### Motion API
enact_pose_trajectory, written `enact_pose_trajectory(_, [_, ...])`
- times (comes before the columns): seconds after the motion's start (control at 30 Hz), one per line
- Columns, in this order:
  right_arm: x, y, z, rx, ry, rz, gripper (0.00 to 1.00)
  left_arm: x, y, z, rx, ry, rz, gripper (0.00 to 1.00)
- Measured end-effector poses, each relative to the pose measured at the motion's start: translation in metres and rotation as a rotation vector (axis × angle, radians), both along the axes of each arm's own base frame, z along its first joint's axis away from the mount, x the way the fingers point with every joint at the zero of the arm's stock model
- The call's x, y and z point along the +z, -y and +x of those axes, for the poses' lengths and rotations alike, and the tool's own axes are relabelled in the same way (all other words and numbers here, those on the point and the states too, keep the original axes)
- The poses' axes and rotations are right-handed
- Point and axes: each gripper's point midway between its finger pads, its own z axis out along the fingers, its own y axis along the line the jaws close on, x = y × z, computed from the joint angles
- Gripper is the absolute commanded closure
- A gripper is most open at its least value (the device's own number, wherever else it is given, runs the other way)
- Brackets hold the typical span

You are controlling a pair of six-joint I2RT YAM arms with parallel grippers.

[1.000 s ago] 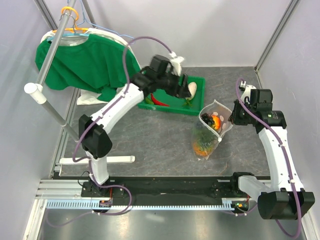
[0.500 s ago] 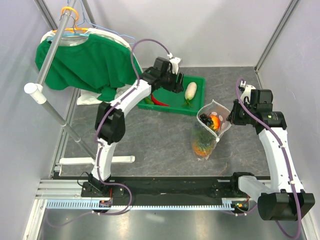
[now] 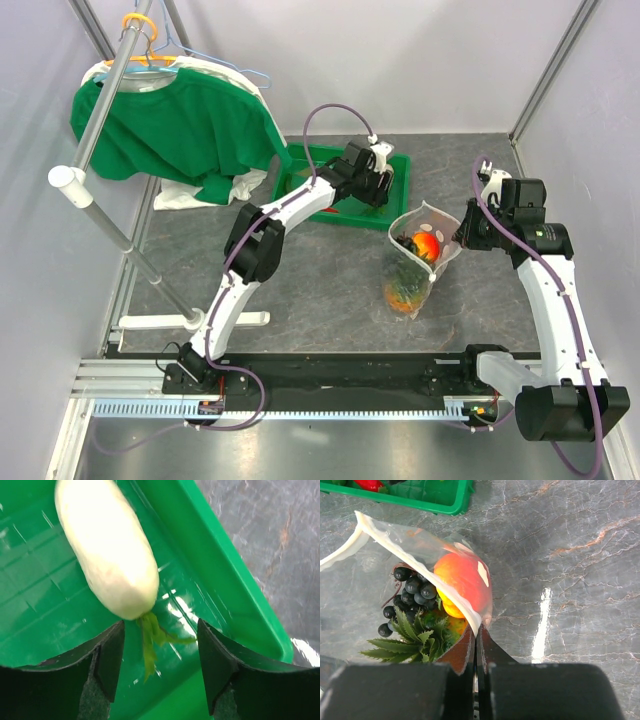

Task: Place the food in the zip-top bag and seal the zipper
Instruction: Pick up the fake vegetable from the bin.

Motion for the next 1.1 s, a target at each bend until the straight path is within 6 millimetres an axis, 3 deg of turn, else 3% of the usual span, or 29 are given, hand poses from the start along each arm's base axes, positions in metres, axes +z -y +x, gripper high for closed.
enact_pose_trajectory(0.3, [0.000, 0.000, 0.001, -0.005, 0.000, 0.008, 1.00, -0.022, -0.011, 0.017, 0.068, 0.021, 0.050, 0.51])
enact_pose_trajectory(0.63, [-0.002, 0.000, 0.002, -0.008, -0.009, 0.013, 1.00, -0.030, -0.026, 0.021, 0.075, 0.011, 0.089, 0.98])
enact_pose_trajectory(0.7, [-0.002, 0.000, 0.002, -0.008, -0.010, 0.014, 1.00, -0.028, -0.029, 0.023, 0.071, 0.001, 0.078, 0.98])
enact_pose_trajectory(0.87, [-0.001, 0.000, 0.002, -0.004, -0.009, 0.020, 1.00, -0.011, -0.054, 0.029, 0.083, -0.021, 0.054, 0.98])
enact_pose_trajectory(1.1, [-0.001, -0.002, 0.002, 0.002, -0.007, 0.030, 1.00, 0.057, -0.087, 0.023, 0.055, 0.044, 0.031, 0.98])
